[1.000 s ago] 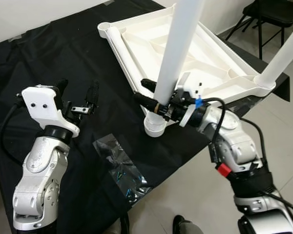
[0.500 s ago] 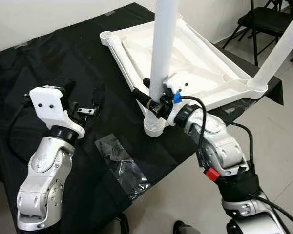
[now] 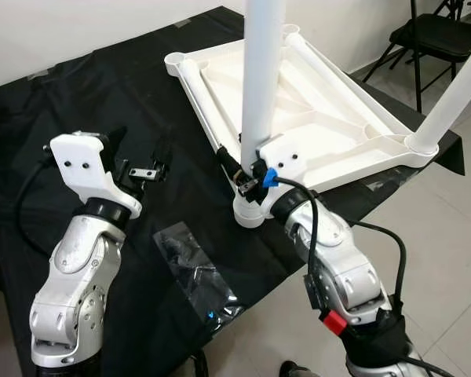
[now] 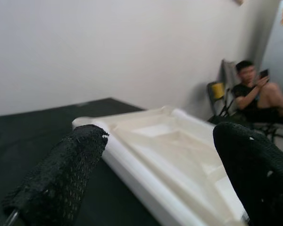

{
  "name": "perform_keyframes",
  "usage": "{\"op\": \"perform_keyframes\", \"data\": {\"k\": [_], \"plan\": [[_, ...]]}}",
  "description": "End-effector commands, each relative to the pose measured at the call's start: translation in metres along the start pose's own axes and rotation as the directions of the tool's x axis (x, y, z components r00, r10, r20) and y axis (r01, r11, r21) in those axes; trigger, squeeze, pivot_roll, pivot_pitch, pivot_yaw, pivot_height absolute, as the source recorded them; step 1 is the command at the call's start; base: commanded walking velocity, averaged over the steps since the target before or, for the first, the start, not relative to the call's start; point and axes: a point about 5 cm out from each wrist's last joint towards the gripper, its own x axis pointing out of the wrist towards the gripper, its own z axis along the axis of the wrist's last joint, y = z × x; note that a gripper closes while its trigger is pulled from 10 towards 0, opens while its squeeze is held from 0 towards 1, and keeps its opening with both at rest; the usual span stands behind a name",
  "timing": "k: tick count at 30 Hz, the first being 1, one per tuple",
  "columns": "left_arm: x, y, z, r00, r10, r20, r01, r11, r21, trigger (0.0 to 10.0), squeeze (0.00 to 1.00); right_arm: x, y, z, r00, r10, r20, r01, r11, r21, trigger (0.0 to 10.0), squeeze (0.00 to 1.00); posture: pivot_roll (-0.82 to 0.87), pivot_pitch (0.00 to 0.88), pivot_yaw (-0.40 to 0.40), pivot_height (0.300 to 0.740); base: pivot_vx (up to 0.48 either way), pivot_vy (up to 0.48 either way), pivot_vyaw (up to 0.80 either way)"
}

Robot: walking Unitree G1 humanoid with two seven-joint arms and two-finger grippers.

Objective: Building children table

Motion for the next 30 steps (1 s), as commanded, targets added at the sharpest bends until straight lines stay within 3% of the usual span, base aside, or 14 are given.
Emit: {"op": "perform_keyframes", "data": {"k": [1, 5, 7, 8, 9, 13, 14, 15, 17, 20, 22, 23, 25, 30], "plan": [[0.001, -0.003, 0.011, 0.997, -0.08, 0.017, 0.08, 0.997, 0.006, 10.0, 0.0, -0.013, 0.002, -0.059, 0.954, -0.017, -0.3, 0.03, 0.999, 0.04, 10.0, 0.0, 0.03, 0.27, 0.026, 0.74, 0.0, 0.0, 0.0], [0.005, -0.02, 0.032, 0.94, -0.337, 0.056, 0.34, 0.939, -0.051, 10.0, 0.0, -0.012, -0.006, -0.058, 0.953, -0.065, -0.295, 0.075, 0.997, 0.021, 10.0, 0.0, 0.03, 0.266, 0.028, 0.74, 0.0, 0.0, 0.0], [0.005, -0.02, 0.032, 0.94, -0.337, 0.056, 0.34, 0.939, -0.051, 10.0, 0.0, -0.012, -0.006, -0.058, 0.953, -0.065, -0.295, 0.075, 0.997, 0.021, 10.0, 0.0, 0.03, 0.266, 0.028, 0.74, 0.0, 0.0, 0.0], [0.003, -0.026, 0.036, 0.908, -0.415, 0.066, 0.419, 0.904, -0.084, 10.0, 0.0, -0.012, -0.009, -0.057, 0.952, -0.081, -0.294, 0.09, 0.996, 0.015, 10.0, 0.0, 0.03, 0.266, 0.028, 0.74, 0.0, 0.0, 0.0], [-0.005, -0.04, 0.042, 0.795, -0.601, 0.087, 0.606, 0.778, -0.166, 10.0, 0.0, -0.01, -0.013, -0.055, 0.952, -0.112, -0.286, 0.118, 0.993, 0.005, 10.0, 0.0, 0.02, 0.261, 0.028, 0.74, 0.0, 0.0, 0.0], [-0.012, -0.046, 0.043, 0.716, -0.694, 0.076, 0.693, 0.693, -0.197, 10.0, 0.0, -0.009, -0.015, -0.053, 0.952, -0.125, -0.281, 0.13, 0.991, 0.001, 10.0, 0.0, 0.02, 0.261, 0.028, 0.74, 0.0, 0.0, 0.0], [-0.01, -0.047, 0.039, 0.709, -0.704, 0.051, 0.697, 0.688, -0.201, 10.0, 0.19, -0.009, -0.014, -0.053, 0.952, -0.126, -0.279, 0.132, 0.991, 0.001, 10.0, 0.0, 0.03, 0.256, 0.03, 0.74, 0.0, 0.0, 0.0], [-0.005, -0.047, 0.034, 0.729, -0.684, 0.028, 0.675, 0.713, -0.19, 10.0, 1.0, -0.008, -0.014, -0.053, 0.953, -0.126, -0.277, 0.131, 0.991, 0.002, 10.0, 0.0, 0.02, 0.255, 0.035, 0.74, 0.0, 0.0, 0.0], [0.002, -0.049, 0.025, 0.764, -0.645, 0.001, 0.631, 0.746, -0.211, 10.0, 1.0, -0.007, -0.013, -0.053, 0.953, -0.124, -0.275, 0.13, 0.991, 0.003, 10.0, 0.0, 0.02, 0.255, 0.038, 0.74, 0.0, 0.0, 0.0], [0.004, -0.054, 0.016, 0.747, -0.661, -0.066, 0.644, 0.745, -0.171, 10.0, 1.0, -0.006, -0.013, -0.052, 0.954, -0.125, -0.273, 0.131, 0.991, 0.003, 10.0, 0.0, 0.02, 0.253, 0.037, 0.74, 0.0, 0.0, 0.0], [0.013, -0.055, 0.006, 0.793, -0.6, -0.108, 0.588, 0.799, -0.121, 10.0, 1.0, -0.006, -0.013, -0.052, 0.954, -0.126, -0.272, 0.132, 0.991, 0.002, 10.0, 0.0, 0.02, 0.254, 0.037, 0.74, 0.0, 0.0, 0.0], [0.018, -0.055, 0.003, 0.821, -0.56, -0.112, 0.549, 0.828, -0.115, 10.0, 0.12, -0.006, -0.013, -0.052, 0.954, -0.127, -0.271, 0.132, 0.991, 0.003, 10.0, 0.0, 0.02, 0.253, 0.04, 0.74, 0.0, 0.0, 0.0], [0.024, -0.058, 0.002, 0.835, -0.541, -0.1, 0.528, 0.839, -0.128, 10.0, 0.0, -0.005, -0.013, -0.051, 0.955, -0.128, -0.268, 0.134, 0.991, 0.004, 10.0, 0.0, 0.02, 0.251, 0.041, 0.74, 0.0, 0.0, 0.0], [0.027, -0.063, 0.012, 0.813, -0.58, -0.053, 0.566, 0.809, -0.161, 10.0, 0.0, -0.003, -0.013, -0.05, 0.956, -0.129, -0.264, 0.136, 0.991, 0.006, 10.0, 0.0, 0.02, 0.25, 0.043, 0.74, 0.0, 0.0, 0.0]]}}
